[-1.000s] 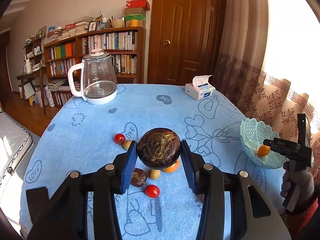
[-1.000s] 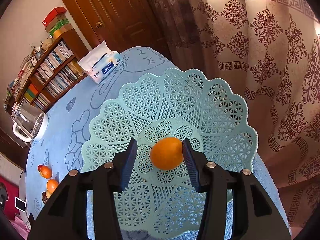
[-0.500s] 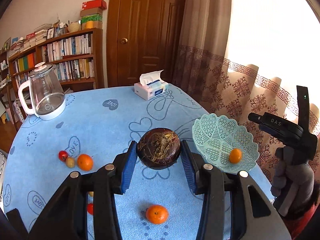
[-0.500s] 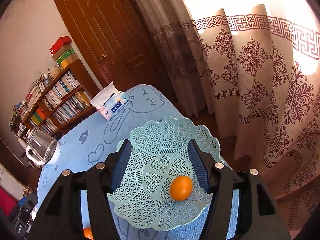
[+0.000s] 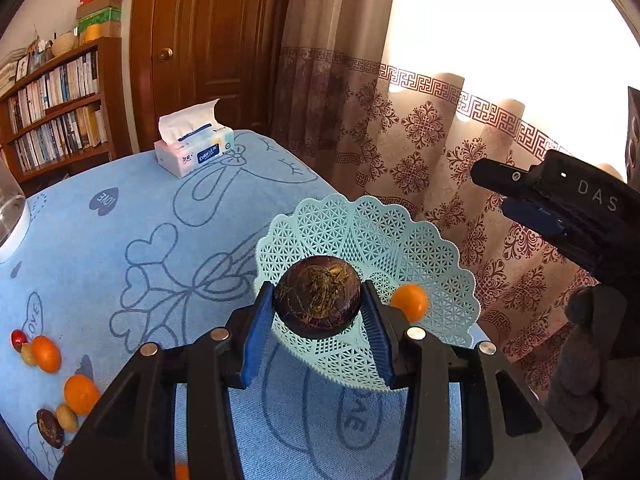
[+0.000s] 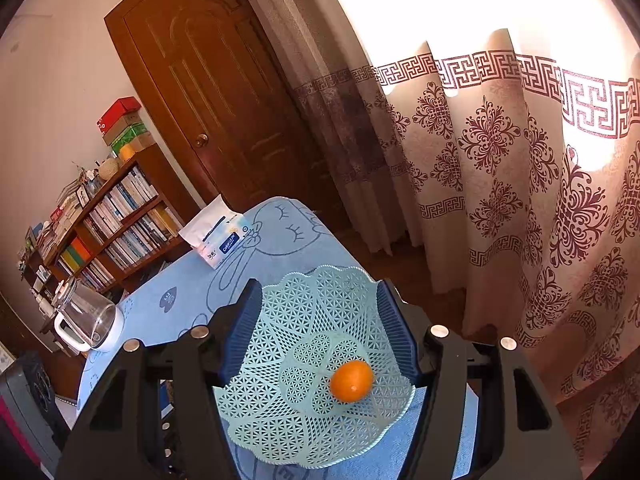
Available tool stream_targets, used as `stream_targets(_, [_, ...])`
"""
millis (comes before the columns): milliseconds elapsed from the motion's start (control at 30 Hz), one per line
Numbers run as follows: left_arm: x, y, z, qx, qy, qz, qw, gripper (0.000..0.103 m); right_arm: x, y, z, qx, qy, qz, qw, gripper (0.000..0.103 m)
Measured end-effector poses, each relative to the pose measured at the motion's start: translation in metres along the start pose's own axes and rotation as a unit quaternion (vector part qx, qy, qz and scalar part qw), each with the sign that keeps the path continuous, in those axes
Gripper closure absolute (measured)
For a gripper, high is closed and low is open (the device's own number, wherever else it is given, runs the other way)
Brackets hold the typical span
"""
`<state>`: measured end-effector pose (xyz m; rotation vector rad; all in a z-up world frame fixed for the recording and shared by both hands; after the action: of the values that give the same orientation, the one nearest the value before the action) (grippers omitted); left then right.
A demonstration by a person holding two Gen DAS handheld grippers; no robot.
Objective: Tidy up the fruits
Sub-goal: 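Lower the dark brown fruit into the basket and open the left tool, then withdraw both tools from the basket back toward the fruits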
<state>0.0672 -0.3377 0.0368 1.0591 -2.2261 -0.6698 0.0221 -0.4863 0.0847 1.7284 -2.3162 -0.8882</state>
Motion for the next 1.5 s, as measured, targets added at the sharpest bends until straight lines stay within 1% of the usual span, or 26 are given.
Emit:
stream_targets(167, [0.007,-0.024,0.012,-0.035,0.002,0.01,0.9994,0.059,0.001,0.001,-0.001,0.002,0.0,-0.001,1.0,0.041])
stream_targets(300, [0.01,-0.034,0.017,-0.049,0.009,0.022,0.9985,0.059,0.002,0.0,-0.002,0.003,-0.003,0.0,1.0,0.041])
stream_targets(400, [0.01,-0.036,0.021,-0.056,0.009,0.021,0.9982,0.058,0.0,-0.002,0.0,0.0,0.0,-0.002,1.0,0.041])
stream_targets(433, [0.008,-0.035,0.021,-0.056,0.01,0.018,0.9982,0.046,-0.002,-0.003,0.001,-0.001,0.001,-0.002,1.0,0.041])
stream_targets(467, [0.006,-0.034,0.02,-0.054,0.016,0.016,0.9983,0.026,-0.002,-0.003,0.001,-0.001,0.002,-0.003,1.0,0.041])
stream_targets(500, [0.003,-0.03,0.018,-0.047,0.024,0.016,0.9985,0.02,-0.003,-0.002,0.001,0.0,0.002,-0.003,1.0,0.041])
stream_targets(533, [0.0,-0.027,0.015,-0.041,0.032,0.016,0.9985,0.019,-0.003,-0.002,0.0,0.0,0.002,-0.004,1.0,0.041])
stream_targets(600, [-0.004,-0.023,0.012,-0.04,0.041,0.017,0.9982,0.019,-0.004,0.0,-0.001,0.003,0.001,-0.005,1.0,0.041])
stream_targets(667, [-0.008,-0.016,0.007,-0.032,0.046,0.01,0.9984,0.019,-0.003,0.003,-0.002,0.008,-0.002,-0.005,1.0,0.041])
stream_targets(800, [-0.015,0.009,-0.006,-0.002,0.045,-0.003,0.999,0.019,-0.001,0.014,-0.008,0.021,-0.008,-0.009,1.0,0.04])
stream_targets(833, [-0.016,0.017,-0.011,0.008,0.044,-0.007,0.999,0.019,-0.002,0.018,-0.009,0.026,-0.009,-0.011,1.0,0.036])
stream_targets(900, [-0.02,0.034,-0.019,0.029,0.043,-0.014,0.9986,0.019,-0.005,0.026,-0.013,0.038,-0.006,-0.015,0.999,0.033])
stream_targets(1000, [-0.028,0.058,-0.029,0.05,0.047,-0.023,0.9973,0.019,-0.013,0.038,-0.017,0.051,0.004,-0.021,0.998,0.033])
stream_targets(1100, [-0.043,0.079,-0.037,0.069,0.047,-0.044,0.9955,0.019,-0.021,0.045,-0.018,0.058,0.01,-0.03,0.998,0.031])
stream_targets(1200, [-0.067,0.1,-0.043,0.089,0.055,-0.07,0.9921,0.019,-0.027,0.051,-0.019,0.064,0.016,-0.036,0.997,0.028])
stream_targets(1267, [-0.085,0.115,-0.044,0.097,0.065,-0.09,0.9891,0.019,-0.032,0.054,-0.02,0.066,0.02,-0.04,0.997,0.028])
stream_targets(1367, [-0.114,0.138,-0.045,0.113,0.079,-0.117,0.9835,0.019,-0.04,0.058,-0.02,0.069,0.028,-0.049,0.996,0.028])
stream_targets(1500, [-0.151,0.165,-0.042,0.125,0.097,-0.163,0.9739,0.019,-0.051,0.064,-0.019,0.071,0.038,-0.064,0.995,0.026])
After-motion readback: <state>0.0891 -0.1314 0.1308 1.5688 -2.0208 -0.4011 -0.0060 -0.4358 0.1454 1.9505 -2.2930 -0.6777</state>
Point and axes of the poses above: each gripper's, at about its wrist camera, not at the fingertips, and y roughly against the way its jaws point, x to its right, z to its underside, the point moved 9 cm from there along -y, roughly the way its jaws point, and after that the axes turned 13 degrees about y, right-handed, at the moved point
